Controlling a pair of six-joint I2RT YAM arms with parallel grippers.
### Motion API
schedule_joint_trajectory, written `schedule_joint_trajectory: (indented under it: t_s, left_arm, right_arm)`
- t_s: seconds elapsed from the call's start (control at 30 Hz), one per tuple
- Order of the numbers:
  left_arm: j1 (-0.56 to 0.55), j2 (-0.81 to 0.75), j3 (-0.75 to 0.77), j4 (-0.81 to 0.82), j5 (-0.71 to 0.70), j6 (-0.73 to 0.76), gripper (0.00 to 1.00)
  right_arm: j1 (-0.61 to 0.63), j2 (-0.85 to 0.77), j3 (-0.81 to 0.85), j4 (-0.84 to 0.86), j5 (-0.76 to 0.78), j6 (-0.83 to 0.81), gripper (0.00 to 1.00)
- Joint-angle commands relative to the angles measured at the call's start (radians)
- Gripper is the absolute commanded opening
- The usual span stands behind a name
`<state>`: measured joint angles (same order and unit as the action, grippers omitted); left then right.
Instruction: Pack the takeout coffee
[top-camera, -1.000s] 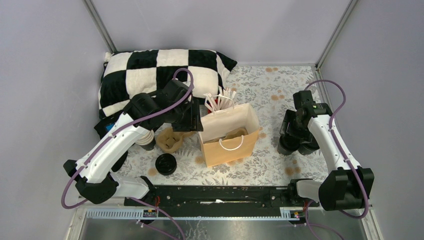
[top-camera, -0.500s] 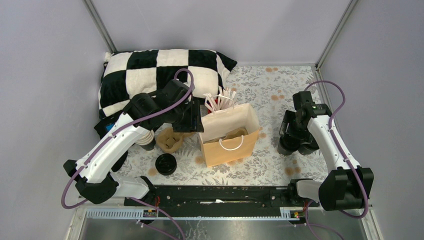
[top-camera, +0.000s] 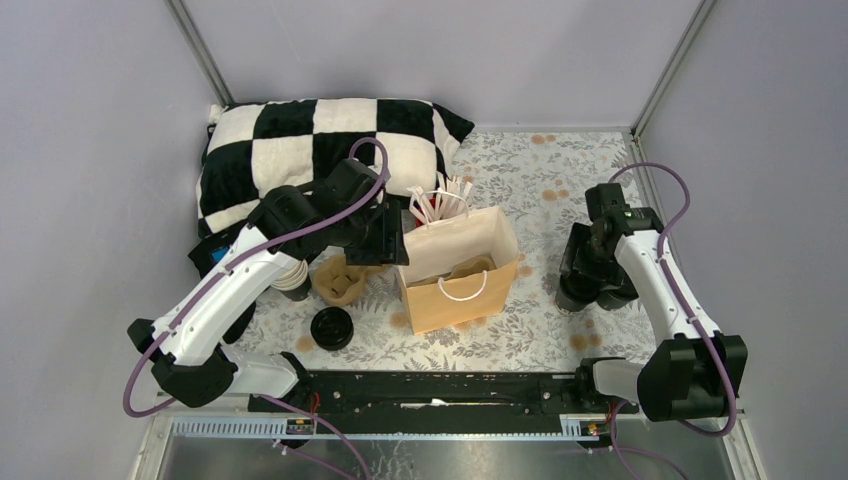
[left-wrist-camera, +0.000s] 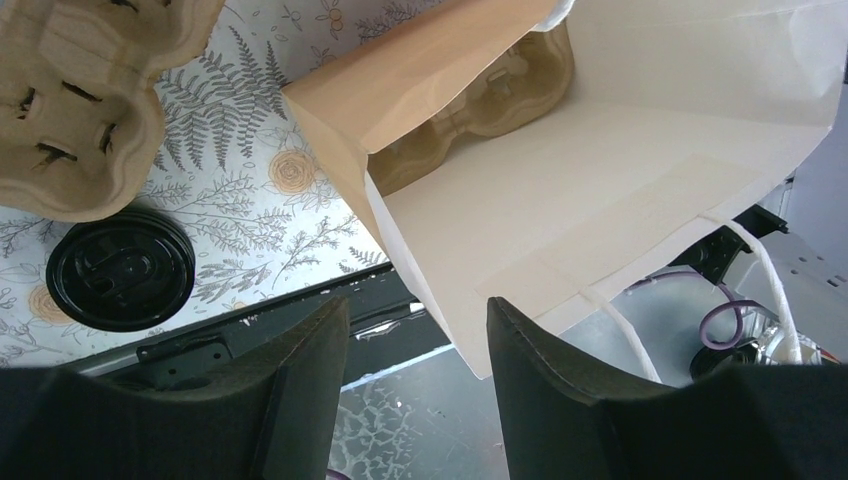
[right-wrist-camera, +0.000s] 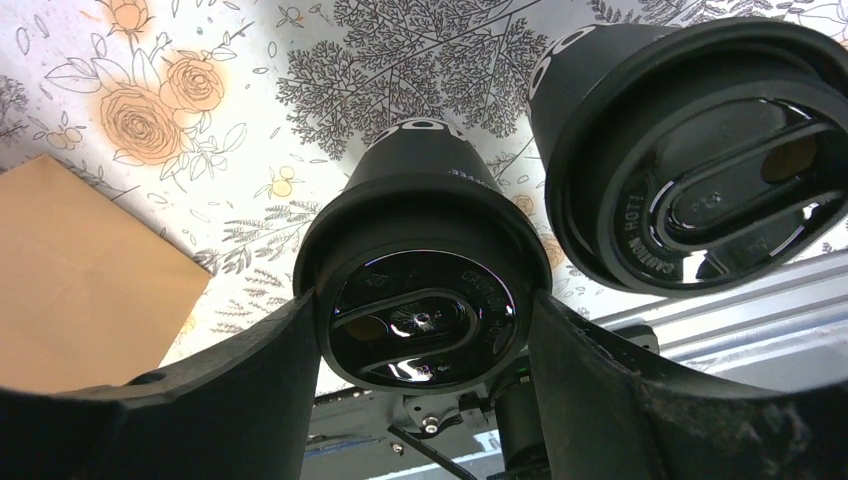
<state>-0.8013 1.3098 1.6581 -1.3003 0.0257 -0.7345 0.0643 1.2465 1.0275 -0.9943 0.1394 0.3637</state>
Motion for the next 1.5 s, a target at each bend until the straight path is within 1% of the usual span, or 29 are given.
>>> schedule_joint_trajectory:
  t_s: [0.0,0.07,0.13,0.2,0.33,0.5,0.6,0.67,0.7,0.77,0.8,0.83,0.93,1.07,1.17,1.3,1.4,1.47]
  left_arm:
    - [-0.001,0.024,0.040,-0.030,-0.035,-0.026,0.57]
    - [-0.001,0.040,0.051,-0.048,-0.059,-0.031,0.57]
    - [-0.001,0.049,0.054,-0.041,-0.059,-0.026,0.54]
    - [-0.002,0.062,0.052,-0.042,-0.066,-0.019,0.49]
    - [-0.003,0.081,0.071,-0.027,-0.079,0.001,0.40]
    - [-0.006,0.093,0.075,0.009,-0.132,0.051,0.25]
    - [-0.006,0.101,0.052,0.019,-0.160,0.083,0.16]
    - [-0.012,0.090,0.041,0.031,-0.190,0.088,0.09]
    - [-0.014,0.080,0.036,0.047,-0.201,0.094,0.08]
    - [-0.017,0.065,0.029,0.087,-0.218,0.110,0.05]
    - [-0.018,0.060,0.027,0.103,-0.221,0.118,0.03]
    - [-0.021,0.059,0.026,0.121,-0.222,0.131,0.02]
    - [-0.046,0.040,-0.002,0.180,-0.245,0.162,0.00]
    - [-0.095,-0.008,-0.057,0.248,-0.294,0.167,0.00]
    - [-0.135,-0.050,-0.113,0.324,-0.330,0.181,0.00]
    - [-0.160,-0.075,-0.153,0.384,-0.357,0.183,0.00]
    - [-0.177,-0.082,-0.162,0.410,-0.370,0.196,0.00]
    - [-0.182,-0.090,-0.172,0.422,-0.383,0.201,0.00]
  right_arm:
    - [-0.006,-0.033,0.110,-0.061,0.004,-0.010,0.63]
    - [-0.003,-0.059,0.163,-0.065,-0.023,-0.037,0.60]
    - [-0.004,-0.077,0.223,-0.071,-0.075,-0.079,0.59]
    - [-0.004,-0.093,0.287,-0.073,-0.132,-0.122,0.58]
    - [-0.003,-0.159,0.405,-0.041,-0.320,-0.194,0.57]
    - [-0.004,-0.281,0.483,0.076,-0.496,-0.241,0.49]
    - [-0.004,-0.318,0.535,0.132,-0.742,-0.290,0.47]
    - [0.003,-0.314,0.576,0.129,-0.831,-0.291,0.46]
    - [0.030,-0.315,0.587,0.132,-0.845,-0.296,0.46]
    - [0.112,-0.308,0.602,0.132,-0.867,-0.311,0.46]
    - [0.134,-0.294,0.622,0.115,-0.867,-0.323,0.46]
    - [0.186,-0.277,0.643,0.092,-0.857,-0.335,0.46]
    - [0.287,-0.244,0.682,0.040,-0.822,-0.390,0.46]
    - [0.366,-0.226,0.673,-0.003,-0.803,-0.431,0.43]
    - [0.399,-0.217,0.662,-0.049,-0.760,-0.477,0.42]
    - [0.443,-0.200,0.669,-0.074,-0.746,-0.503,0.42]
    - [0.498,-0.157,0.699,-0.128,-0.676,-0.543,0.39]
    - [0.561,-0.117,0.738,-0.177,-0.614,-0.570,0.39]
